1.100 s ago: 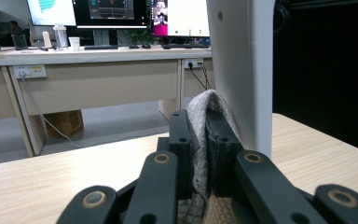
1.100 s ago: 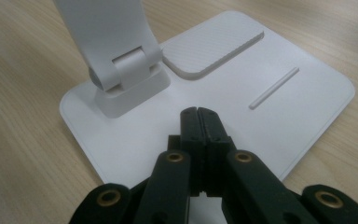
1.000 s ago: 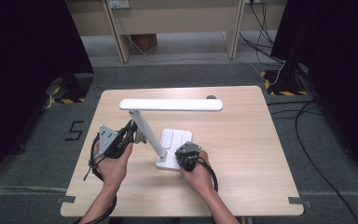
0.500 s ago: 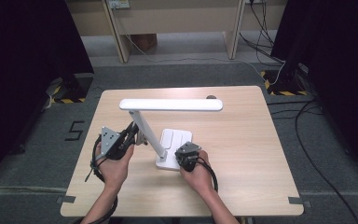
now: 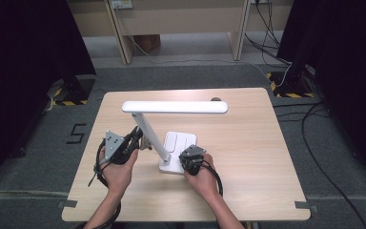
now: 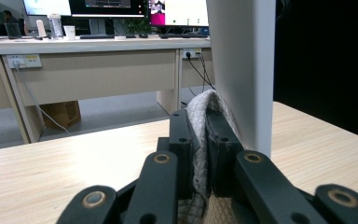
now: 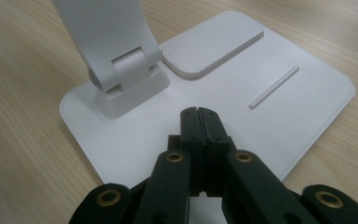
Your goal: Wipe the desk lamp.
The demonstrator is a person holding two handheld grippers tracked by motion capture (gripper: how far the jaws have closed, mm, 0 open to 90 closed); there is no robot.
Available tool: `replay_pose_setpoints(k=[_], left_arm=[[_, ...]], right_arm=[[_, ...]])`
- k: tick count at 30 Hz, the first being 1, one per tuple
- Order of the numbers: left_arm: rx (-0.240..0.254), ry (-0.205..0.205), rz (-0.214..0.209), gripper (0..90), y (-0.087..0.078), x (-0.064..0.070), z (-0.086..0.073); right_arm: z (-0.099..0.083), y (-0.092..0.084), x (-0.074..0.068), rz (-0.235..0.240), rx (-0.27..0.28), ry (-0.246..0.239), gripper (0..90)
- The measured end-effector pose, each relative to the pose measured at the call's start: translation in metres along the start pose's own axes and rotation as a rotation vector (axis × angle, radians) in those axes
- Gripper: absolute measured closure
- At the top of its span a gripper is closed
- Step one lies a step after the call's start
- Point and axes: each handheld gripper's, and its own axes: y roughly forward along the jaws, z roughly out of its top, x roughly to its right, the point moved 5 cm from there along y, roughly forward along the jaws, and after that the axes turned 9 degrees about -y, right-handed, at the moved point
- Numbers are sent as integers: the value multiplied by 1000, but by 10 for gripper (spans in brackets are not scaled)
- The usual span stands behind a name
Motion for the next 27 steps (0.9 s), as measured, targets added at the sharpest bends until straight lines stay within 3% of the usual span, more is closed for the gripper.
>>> replay_pose_setpoints(k=[27], left_arm=[[-20, 1, -4, 823, 2, 0, -12]], right_arm=[[0, 0, -1, -7, 9, 3, 899]])
